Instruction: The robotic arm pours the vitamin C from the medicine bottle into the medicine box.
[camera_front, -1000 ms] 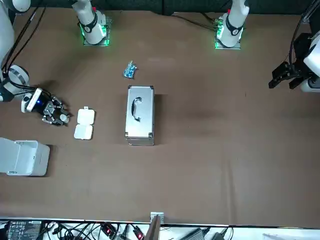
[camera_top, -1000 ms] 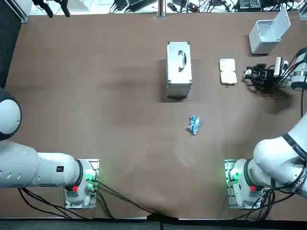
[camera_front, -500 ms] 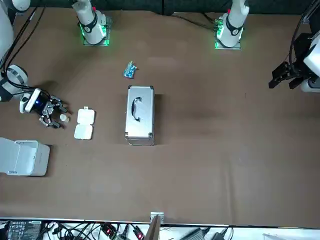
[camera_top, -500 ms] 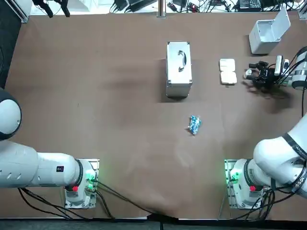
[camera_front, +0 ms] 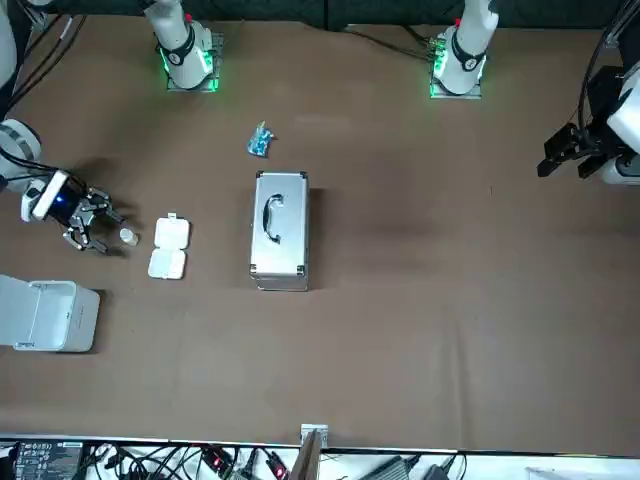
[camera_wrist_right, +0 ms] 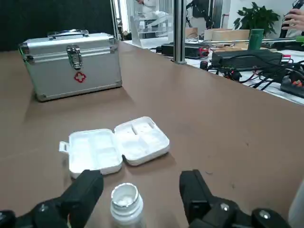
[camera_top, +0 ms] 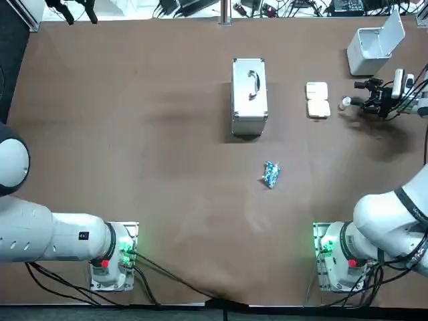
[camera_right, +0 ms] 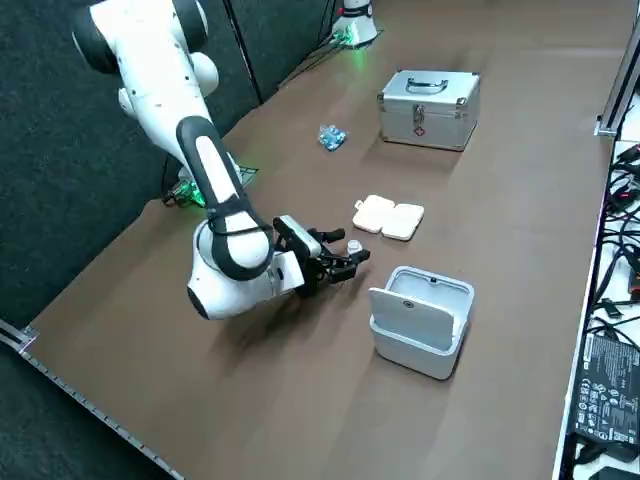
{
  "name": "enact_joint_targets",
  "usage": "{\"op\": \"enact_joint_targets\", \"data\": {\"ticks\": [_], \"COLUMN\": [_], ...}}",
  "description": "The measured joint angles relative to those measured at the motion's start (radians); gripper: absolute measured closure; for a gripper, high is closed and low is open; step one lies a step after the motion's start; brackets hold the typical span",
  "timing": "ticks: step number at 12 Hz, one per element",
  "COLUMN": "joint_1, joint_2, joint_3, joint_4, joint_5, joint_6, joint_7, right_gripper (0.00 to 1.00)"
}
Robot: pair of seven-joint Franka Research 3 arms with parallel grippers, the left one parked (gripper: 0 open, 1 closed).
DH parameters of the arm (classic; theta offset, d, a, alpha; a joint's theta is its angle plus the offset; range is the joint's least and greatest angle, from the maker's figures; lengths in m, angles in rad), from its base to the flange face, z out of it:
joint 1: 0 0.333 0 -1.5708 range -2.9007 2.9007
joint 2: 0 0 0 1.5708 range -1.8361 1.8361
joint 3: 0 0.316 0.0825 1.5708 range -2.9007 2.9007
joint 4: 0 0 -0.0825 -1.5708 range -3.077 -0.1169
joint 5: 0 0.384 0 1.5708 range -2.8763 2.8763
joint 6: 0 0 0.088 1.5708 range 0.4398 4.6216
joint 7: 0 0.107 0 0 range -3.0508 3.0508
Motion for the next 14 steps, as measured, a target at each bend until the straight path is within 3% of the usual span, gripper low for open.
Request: {"op": "enact_joint_targets", "data": {"ticks": [3, 8, 13, 14], "joint_1": [-0.002, 0.021, 0.148, 0.210], "joint_2": [-0.081, -0.260, -0.414, -0.461], "joint_3": [-0.008, -0.007, -0.008, -0.013], "joint_4": [-0.025, -0.048, -0.049, -0.049], "joint_5": [-0.081, -0.247, -0.478, -0.569], "joint_6": [0.005, 0.066, 0.131, 0.169], "joint_7": [0.076, 0.354, 0.790, 0.978], "right_gripper": [0.00, 0.00, 0.00, 0.00]}}
